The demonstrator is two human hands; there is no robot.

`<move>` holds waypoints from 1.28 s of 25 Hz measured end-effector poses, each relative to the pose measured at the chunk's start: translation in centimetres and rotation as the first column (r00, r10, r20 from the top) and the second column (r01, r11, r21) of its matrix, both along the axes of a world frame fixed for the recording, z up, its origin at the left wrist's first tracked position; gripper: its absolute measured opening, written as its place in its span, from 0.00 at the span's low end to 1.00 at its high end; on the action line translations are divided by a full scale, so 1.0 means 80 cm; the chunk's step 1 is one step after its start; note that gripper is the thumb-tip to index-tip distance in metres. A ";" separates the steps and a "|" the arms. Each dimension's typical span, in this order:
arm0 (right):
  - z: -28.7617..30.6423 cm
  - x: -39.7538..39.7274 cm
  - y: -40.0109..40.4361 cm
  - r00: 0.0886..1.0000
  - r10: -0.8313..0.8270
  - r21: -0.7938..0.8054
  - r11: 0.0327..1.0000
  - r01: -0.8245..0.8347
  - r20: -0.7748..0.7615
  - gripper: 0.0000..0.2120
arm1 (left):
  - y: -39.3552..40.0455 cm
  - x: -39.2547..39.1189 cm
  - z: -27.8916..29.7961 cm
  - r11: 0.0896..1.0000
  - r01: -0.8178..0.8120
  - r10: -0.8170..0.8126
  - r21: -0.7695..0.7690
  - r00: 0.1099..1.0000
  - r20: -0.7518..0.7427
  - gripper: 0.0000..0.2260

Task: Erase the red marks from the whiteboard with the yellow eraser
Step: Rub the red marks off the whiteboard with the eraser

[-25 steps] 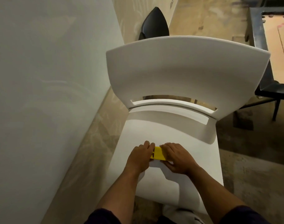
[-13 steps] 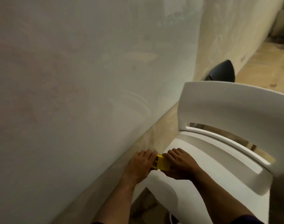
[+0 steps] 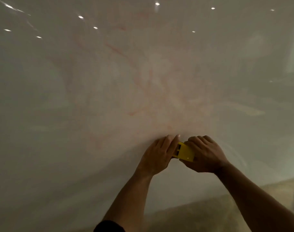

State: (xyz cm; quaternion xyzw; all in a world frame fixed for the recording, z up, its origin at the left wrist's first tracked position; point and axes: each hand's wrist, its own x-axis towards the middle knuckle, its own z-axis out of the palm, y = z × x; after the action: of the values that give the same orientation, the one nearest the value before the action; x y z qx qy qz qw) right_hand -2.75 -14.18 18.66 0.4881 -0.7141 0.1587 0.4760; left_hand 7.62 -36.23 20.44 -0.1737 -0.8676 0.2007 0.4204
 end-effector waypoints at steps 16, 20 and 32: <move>0.337 0.090 -0.266 0.837 0.090 -0.303 0.907 -0.293 -0.539 0.26 | -0.296 0.214 0.327 0.912 -0.403 0.372 0.082 0.723 -0.582 0.29; 0.396 0.099 -0.287 0.829 -0.034 -0.402 0.885 -0.234 -0.558 0.24 | -0.356 0.242 0.342 0.851 -0.359 0.524 0.382 0.573 -0.630 0.29; 0.441 0.114 -0.363 0.906 -0.096 -0.492 0.860 -0.132 -0.411 0.20 | -0.416 0.206 0.295 0.830 -0.244 0.529 0.502 0.631 -0.568 0.28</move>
State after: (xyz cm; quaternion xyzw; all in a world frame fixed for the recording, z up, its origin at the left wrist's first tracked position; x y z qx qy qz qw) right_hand 6.40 -43.18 53.96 0.3744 -0.5217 0.2369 0.7291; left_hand 24.12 -69.51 44.02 0.1920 -0.6866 0.1660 0.6813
